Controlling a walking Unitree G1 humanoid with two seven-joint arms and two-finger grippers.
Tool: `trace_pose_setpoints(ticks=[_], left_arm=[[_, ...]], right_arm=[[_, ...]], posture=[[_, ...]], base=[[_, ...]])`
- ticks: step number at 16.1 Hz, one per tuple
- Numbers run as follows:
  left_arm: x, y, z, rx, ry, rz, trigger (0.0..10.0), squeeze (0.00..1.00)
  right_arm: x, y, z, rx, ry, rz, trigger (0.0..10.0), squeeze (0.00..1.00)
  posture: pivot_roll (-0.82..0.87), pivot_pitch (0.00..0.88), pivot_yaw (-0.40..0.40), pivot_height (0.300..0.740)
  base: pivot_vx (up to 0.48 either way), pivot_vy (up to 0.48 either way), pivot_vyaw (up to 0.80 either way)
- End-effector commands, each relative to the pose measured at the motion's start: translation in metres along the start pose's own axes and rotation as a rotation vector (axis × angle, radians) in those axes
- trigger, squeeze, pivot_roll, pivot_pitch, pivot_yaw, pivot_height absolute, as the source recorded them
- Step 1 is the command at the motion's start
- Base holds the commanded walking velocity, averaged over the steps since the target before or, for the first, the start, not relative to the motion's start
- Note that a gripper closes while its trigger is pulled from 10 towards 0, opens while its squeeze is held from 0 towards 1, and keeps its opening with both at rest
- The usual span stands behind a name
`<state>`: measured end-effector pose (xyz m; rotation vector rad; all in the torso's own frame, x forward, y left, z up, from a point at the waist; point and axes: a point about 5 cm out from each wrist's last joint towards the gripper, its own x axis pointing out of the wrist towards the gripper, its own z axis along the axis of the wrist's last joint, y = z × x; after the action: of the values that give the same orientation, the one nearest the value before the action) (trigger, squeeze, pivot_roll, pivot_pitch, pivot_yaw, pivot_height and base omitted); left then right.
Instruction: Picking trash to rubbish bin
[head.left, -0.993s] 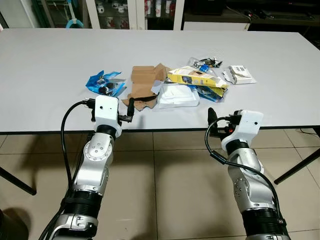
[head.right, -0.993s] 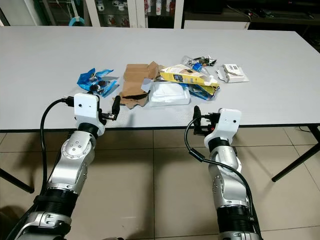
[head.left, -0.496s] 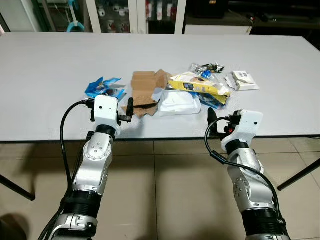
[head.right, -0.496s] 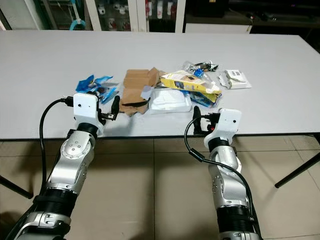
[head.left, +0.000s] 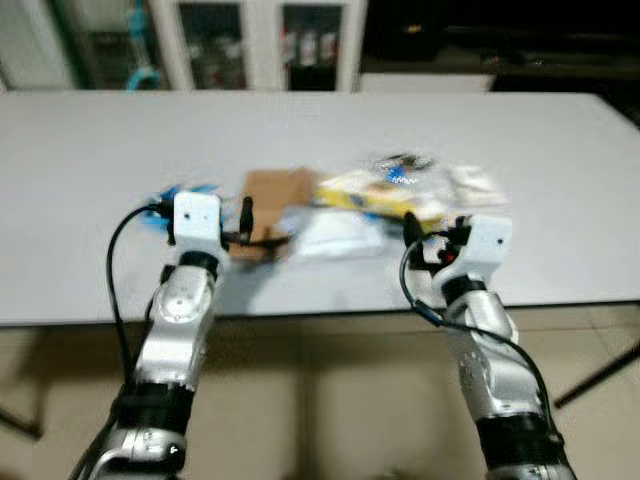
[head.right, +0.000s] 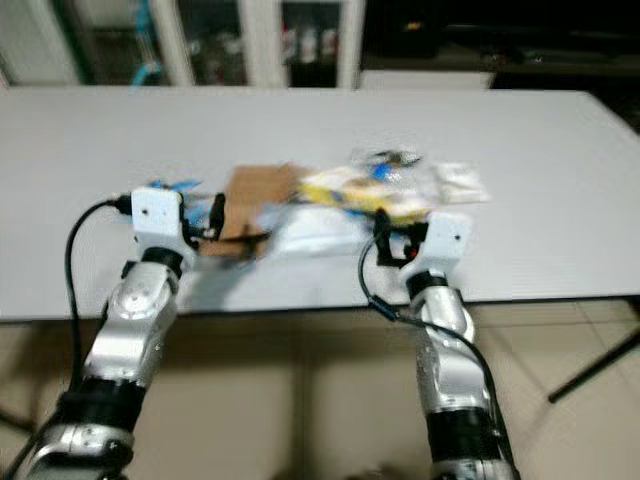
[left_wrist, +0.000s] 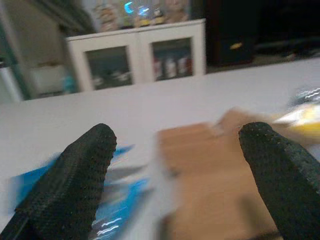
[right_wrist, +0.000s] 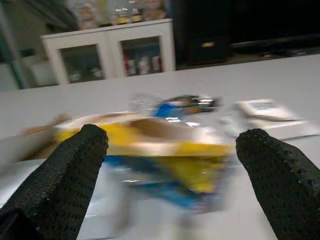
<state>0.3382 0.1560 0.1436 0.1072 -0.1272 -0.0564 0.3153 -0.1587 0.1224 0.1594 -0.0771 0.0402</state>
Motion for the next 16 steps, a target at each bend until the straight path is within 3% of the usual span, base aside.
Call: trace_pose_setpoints(ticks=[1, 7, 10, 12, 16], left_arm=[[0.002, -0.005, 0.006, 0.004, -0.031, -0.024, 10.0, 0.0], [0.002, -0.004, 0.007, -0.003, -0.028, -0.029, 10.0, 0.0], [0.002, -0.003, 0.017, -0.002, -0.062, -0.065, 10.0, 0.0], [0.007, -0.003, 0.051, 0.01, -0.151, -0.173, 10.0, 0.0], [0.004, 0.001, 0.071, -0.016, -0.16, -0.368, 10.0, 0.0]], right_arm=[[0.001, -0.004, 0.001, 0.013, 0.001, -0.018, 10.0, 0.0], [0.0, -0.005, 0.001, 0.011, 0.002, -0.016, 10.0, 0.0], [0.0, -0.005, 0.001, 0.01, 0.0, -0.015, 10.0, 0.0], [-0.001, -0.006, 0.002, 0.007, 0.0, -0.018, 10.0, 0.0], [0.0, -0.01, 0.004, 0.009, -0.003, -0.03, 10.0, 0.0]], posture=[[0.01, 0.087, -0.015, 0.74], [0.0, 0.09, -0.017, 0.74], [0.0, 0.09, -0.016, 0.74], [0.0, 0.094, -0.02, 0.74], [0.0, 0.092, -0.018, 0.74]], base=[[0.0, 0.0, 0.0], [0.0, 0.0, 0.0], [0.0, 0.0, 0.0], [0.0, 0.0, 0.0], [0.0, 0.0, 0.0]])
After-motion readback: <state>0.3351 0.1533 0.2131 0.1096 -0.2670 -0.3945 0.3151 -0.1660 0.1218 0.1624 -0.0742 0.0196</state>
